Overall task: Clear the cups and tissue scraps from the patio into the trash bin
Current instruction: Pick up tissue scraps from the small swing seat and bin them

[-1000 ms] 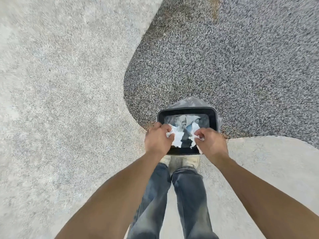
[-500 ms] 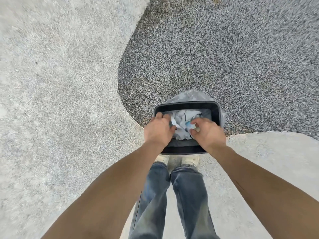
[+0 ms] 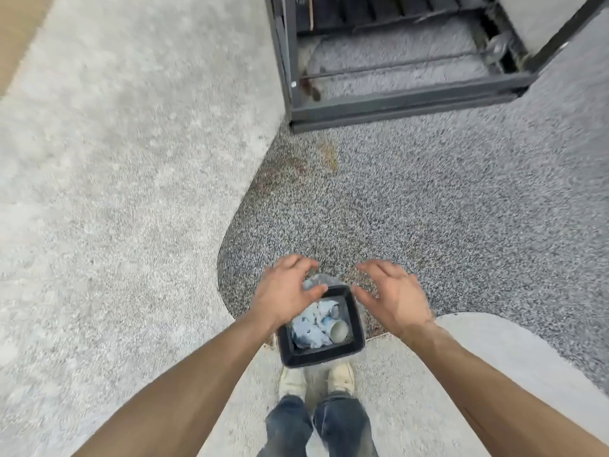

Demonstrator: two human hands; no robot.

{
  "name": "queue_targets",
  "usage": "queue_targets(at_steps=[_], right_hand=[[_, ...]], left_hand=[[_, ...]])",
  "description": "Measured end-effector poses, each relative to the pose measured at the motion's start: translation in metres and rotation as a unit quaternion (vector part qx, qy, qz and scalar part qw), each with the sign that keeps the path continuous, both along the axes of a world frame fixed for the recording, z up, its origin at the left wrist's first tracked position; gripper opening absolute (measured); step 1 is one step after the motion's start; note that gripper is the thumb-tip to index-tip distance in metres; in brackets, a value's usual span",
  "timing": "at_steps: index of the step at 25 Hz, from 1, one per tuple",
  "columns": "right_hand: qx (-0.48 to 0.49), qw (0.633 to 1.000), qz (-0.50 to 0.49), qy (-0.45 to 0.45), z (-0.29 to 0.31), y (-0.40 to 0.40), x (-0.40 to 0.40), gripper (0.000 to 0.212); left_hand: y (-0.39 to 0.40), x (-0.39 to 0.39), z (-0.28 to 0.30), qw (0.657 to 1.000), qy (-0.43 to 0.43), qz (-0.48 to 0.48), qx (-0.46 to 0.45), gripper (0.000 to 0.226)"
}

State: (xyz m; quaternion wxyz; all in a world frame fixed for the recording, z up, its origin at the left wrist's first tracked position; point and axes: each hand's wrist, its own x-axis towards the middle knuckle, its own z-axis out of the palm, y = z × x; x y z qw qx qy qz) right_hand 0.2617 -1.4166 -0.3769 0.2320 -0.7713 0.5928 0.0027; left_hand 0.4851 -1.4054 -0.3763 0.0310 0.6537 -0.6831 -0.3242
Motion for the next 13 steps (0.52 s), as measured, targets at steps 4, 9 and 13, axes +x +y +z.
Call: queue_targets(at_steps=[4, 9, 13], right_hand=[[-0.062, 0.996, -0.059, 0.014, 0.11, 0.012, -0.038, 0.057], [-0.132, 0.977, -0.158, 0.052, 0.23, 0.06, -0.098, 0.066], [-0.19, 0.947, -0.246, 0.076, 0.301, 0.107, -0.153, 0.069]], left_hand=[[-0.018, -0.01, 0.102, 0.996, -0.001, -0.073, -0.059, 0.067], [-0.028, -0.063, 0.215, 0.971, -0.008, -0.169, -0.167, 0.082], [-0.03, -0.133, 0.283, 0.93, 0.013, -0.267, -0.251, 0.086]])
